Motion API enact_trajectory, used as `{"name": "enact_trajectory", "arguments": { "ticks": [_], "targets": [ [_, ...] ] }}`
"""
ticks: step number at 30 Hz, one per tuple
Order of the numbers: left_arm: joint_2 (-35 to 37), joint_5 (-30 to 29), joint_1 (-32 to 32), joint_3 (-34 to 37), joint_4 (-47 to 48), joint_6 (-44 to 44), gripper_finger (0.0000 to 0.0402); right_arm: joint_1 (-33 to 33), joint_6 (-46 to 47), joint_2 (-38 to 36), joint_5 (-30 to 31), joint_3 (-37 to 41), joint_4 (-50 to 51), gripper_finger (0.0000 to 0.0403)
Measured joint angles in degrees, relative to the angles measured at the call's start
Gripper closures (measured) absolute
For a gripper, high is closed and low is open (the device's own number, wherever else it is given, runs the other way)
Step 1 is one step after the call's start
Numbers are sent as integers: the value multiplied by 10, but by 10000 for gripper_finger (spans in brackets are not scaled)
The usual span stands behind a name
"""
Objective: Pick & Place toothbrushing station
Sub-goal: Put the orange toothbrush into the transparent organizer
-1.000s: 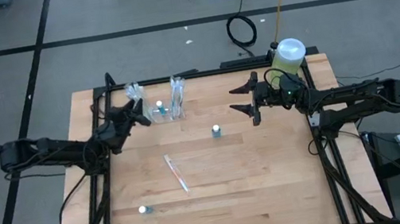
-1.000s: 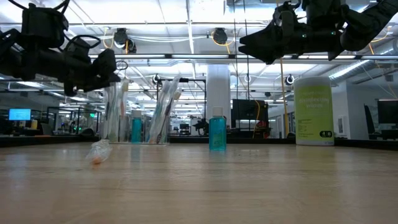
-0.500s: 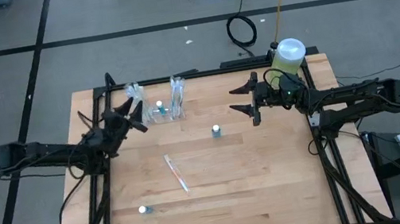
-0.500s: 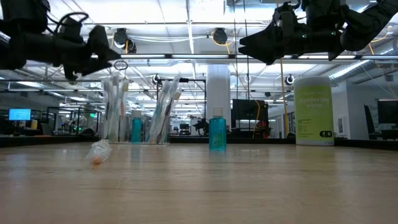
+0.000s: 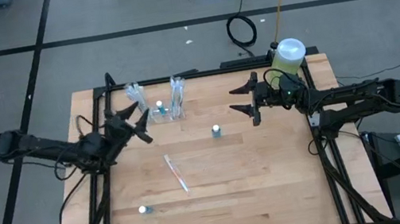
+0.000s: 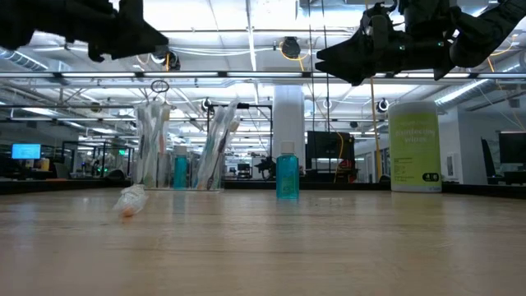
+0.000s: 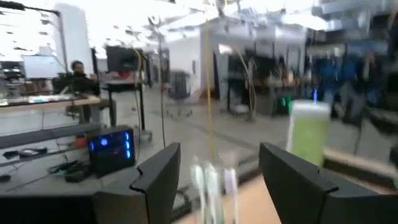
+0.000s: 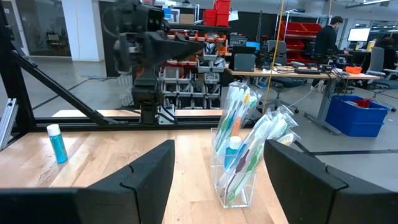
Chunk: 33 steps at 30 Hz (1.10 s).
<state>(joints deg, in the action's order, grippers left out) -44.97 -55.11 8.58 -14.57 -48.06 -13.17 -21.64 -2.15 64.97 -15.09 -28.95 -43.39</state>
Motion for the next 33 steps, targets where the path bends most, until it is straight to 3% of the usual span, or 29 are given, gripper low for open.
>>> {"name": "enact_trajectory", "arguments": {
  "ticks": [4,8,12,18,24,30,33],
  "targets": [
    [-1,-9,46,-75,200,80,176,0,0,0,0,0,0,161],
    [-43,0,88,-193,465,247,176,0,0,0,0,0,-1,161],
    [-145,73,112,-308,639,386,176,0,0,0,0,0,-1,161],
    [-325,240,114,-430,781,492,176,0,14,0,0,0,-6,161],
    [-442,354,97,-487,923,700,176,6,17,0,0,0,-6,161],
    [-455,301,91,-480,953,913,177,22,15,0,0,0,-6,161],
    [-455,318,85,-467,959,990,177,31,15,0,0,0,-6,161]
  ]
}}
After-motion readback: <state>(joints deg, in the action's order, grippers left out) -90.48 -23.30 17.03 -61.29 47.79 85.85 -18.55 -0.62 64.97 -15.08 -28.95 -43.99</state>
